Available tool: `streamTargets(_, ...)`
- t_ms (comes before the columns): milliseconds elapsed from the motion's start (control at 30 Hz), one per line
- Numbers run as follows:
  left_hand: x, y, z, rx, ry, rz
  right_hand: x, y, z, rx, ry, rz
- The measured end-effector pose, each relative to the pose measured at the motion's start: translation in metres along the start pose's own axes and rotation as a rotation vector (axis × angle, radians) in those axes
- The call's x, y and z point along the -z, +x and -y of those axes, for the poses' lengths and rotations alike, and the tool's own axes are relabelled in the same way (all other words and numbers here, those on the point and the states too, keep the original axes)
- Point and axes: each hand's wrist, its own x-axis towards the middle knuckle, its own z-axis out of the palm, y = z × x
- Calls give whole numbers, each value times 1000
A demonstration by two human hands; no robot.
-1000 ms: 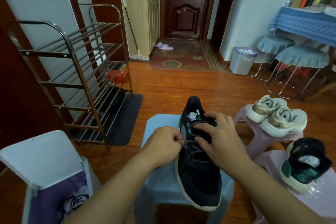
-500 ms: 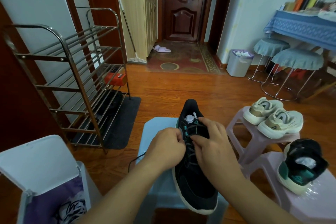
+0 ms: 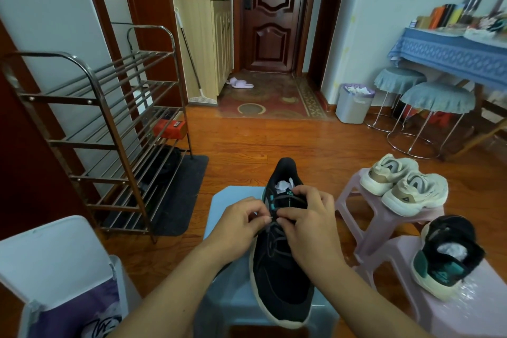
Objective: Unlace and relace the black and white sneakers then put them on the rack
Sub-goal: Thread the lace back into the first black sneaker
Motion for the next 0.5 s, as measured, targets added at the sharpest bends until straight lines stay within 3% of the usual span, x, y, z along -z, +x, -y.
streamTargets(367, 1, -2, -3, -35, 110, -50, 4, 0, 4, -10, 13, 4)
streamTargets(500, 9, -9, -9, -210, 226, 51, 3, -6, 5, 89, -15, -15)
